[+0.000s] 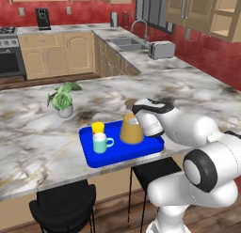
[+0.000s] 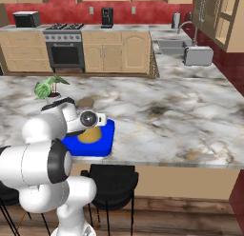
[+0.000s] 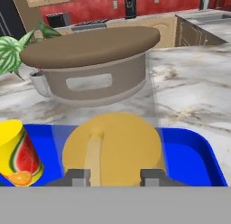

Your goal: There is a tray on the dining counter. Grab the cup, mug, and pitcher and place them on the tray. The pitcher may be placed next to the tray if it cannot fit the tray.

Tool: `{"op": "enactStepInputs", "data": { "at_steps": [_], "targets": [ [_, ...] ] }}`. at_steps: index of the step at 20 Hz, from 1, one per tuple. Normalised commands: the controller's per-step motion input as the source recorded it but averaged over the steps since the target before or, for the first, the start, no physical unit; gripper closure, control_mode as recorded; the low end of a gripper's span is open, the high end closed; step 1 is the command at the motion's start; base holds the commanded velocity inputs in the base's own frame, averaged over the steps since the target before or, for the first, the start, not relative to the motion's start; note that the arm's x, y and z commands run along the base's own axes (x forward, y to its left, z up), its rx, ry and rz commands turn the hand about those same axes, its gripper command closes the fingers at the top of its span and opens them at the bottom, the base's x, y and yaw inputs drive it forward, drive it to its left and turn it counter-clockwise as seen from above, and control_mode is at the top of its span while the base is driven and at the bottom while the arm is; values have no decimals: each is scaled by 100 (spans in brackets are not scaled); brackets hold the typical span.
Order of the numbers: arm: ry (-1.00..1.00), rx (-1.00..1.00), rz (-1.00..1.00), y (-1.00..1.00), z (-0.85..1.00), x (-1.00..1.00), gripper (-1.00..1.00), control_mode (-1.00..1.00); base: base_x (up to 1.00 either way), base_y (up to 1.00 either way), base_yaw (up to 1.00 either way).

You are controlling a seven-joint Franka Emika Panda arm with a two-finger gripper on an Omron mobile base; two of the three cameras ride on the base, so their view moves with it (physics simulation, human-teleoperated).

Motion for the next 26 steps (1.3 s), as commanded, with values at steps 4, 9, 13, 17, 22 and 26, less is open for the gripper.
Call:
{"op": "enactStepInputs", "data": {
  "at_steps": [4,9,13,17,22,26],
  "targets": [
    [0,0,0,0,0,0,-100,-100,0,0,0],
    [0,0,0,0,0,0,-100,-100,0,0,0],
    [0,0,0,0,0,-2,-100,-100,0,0,0],
    [0,0,0,0,8,-13,-100,-100,0,0,0],
    [0,0,0,0,31,-19,-100,-100,0,0,0],
    [0,0,0,0,50,-17,-100,-100,0,0,0]
  ]
}}
